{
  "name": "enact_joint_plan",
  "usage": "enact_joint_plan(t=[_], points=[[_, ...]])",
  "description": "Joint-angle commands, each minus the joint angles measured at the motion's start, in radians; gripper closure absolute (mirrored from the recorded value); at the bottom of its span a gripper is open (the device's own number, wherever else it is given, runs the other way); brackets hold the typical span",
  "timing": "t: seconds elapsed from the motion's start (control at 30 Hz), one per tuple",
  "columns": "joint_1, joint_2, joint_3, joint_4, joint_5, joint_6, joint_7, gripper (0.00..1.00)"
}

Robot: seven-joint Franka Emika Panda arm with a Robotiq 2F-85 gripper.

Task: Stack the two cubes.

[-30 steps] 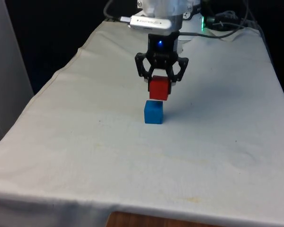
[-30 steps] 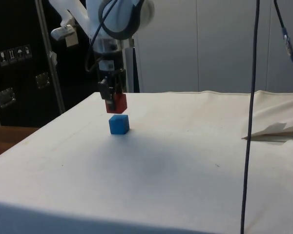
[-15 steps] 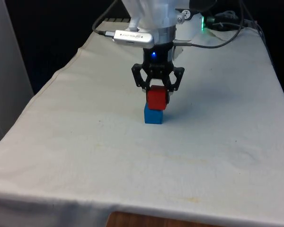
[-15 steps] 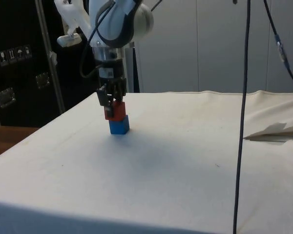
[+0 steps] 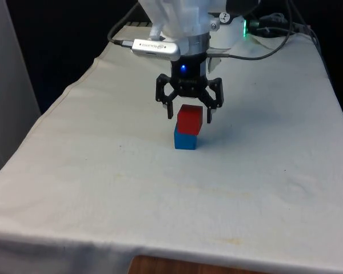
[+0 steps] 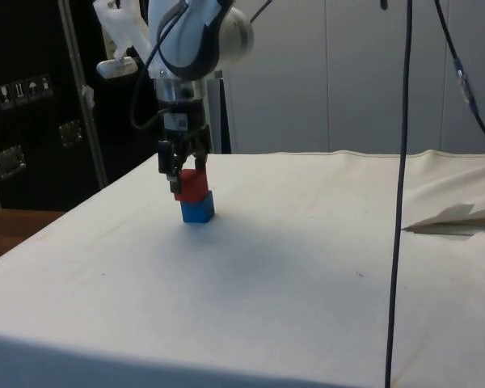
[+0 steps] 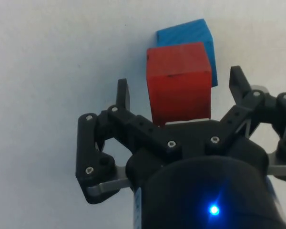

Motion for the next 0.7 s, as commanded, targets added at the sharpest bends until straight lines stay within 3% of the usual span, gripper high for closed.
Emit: enact_joint_plan(t=[0.0, 0.03, 0.07, 0.3, 0.5, 0.53, 0.57, 0.67], points=[[0.0, 0.0, 0.0, 0.0, 0.0, 0.0, 0.0, 0.0], [-0.009, 0.004, 0.011, 0.006, 0.015, -0.004, -0.011, 0.0], [-0.01, 0.003, 0.011, 0.006, 0.016, -0.005, -0.013, 0.0], [0.004, -0.04, -0.008, 0.006, -0.01, -0.039, 0.005, 0.0], [0.009, -0.08, -0.017, 0.002, -0.028, -0.07, 0.012, 0.0], [0.002, -0.073, -0.009, 0.007, -0.016, -0.065, 0.001, 0.0], [0.009, -0.085, -0.018, 0.0, -0.031, -0.072, 0.013, 0.0], [0.009, -0.106, -0.019, -0.007, -0.042, -0.08, 0.014, 0.0]])
